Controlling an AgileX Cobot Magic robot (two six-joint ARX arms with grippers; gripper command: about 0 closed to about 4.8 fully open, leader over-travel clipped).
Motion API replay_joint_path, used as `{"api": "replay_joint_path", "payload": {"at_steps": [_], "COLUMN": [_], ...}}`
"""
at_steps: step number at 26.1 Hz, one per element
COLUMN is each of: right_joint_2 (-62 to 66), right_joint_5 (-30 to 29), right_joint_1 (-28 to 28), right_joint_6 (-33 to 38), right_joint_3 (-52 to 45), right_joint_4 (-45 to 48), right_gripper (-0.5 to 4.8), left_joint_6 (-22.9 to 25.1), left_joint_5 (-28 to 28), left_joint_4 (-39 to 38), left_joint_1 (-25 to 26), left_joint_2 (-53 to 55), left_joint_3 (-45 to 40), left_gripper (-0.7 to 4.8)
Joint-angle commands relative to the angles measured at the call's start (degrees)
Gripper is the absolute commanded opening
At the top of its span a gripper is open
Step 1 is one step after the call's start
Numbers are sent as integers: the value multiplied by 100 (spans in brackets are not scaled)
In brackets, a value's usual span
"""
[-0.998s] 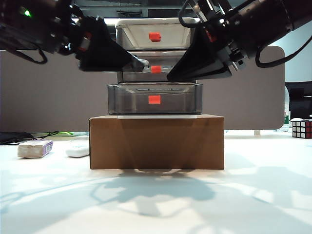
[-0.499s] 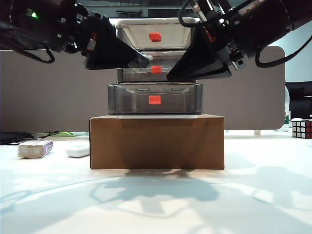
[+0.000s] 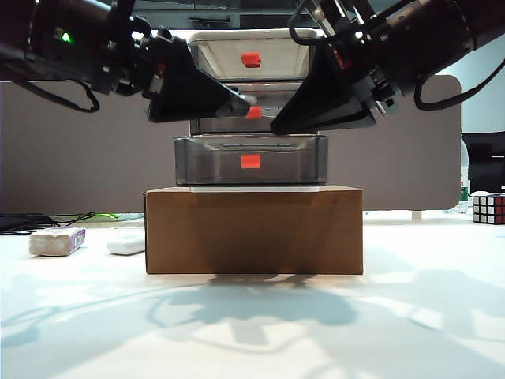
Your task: Open the third layer of the drawer on the table, pick up the transparent tape on the table and put it in, and finally close the drawer.
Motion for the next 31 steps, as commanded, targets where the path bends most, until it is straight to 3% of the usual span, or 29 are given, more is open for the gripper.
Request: {"api": "replay_joint_path", "payload": {"at_steps": [1, 4, 7, 11, 15, 21, 24, 25, 27, 28, 31], "right_joint_2": [-31, -31, -31, -31, -31, -31, -31, -31, -31, -33, -133], "right_joint_5": [-35, -109, -166, -177, -179, -179, -177, -177, -177, -177, -177], "right_joint_1": [7, 7, 9, 9, 9, 9, 9, 9, 9, 9, 9], "right_joint_6": [7, 7, 7, 7, 7, 9, 7, 7, 7, 7, 4], "right_joint_3": [24, 24, 24, 24, 24, 24, 24, 24, 24, 24, 24], "right_joint_4": [-2, -33, -50, -133, -153, -157, -151, -149, -151, -149, -138], "right_gripper": [-5, -5, -5, -5, -5, -5, -5, -5, -5, -5, -5], "left_joint_6": [0, 2, 4, 2, -26, -103, -140, -444, -750, -828, -964], "left_joint_5": [160, 264, 245, 262, 308, 306, 310, 308, 302, 306, 398], "left_joint_4": [127, 197, 284, 282, 280, 280, 278, 273, 205, 173, -94], "left_joint_1": [2, 2, 2, 2, 2, 2, 0, -2, -31, -35, -219], "left_joint_2": [87, 90, 90, 90, 90, 90, 68, 24, -4, -4, -92], "left_joint_3": [44, 44, 44, 44, 44, 44, 44, 44, 44, 44, 44], "left_gripper": [187, 192, 284, 295, 347, 350, 325, 271, 111, 87, 83]}}
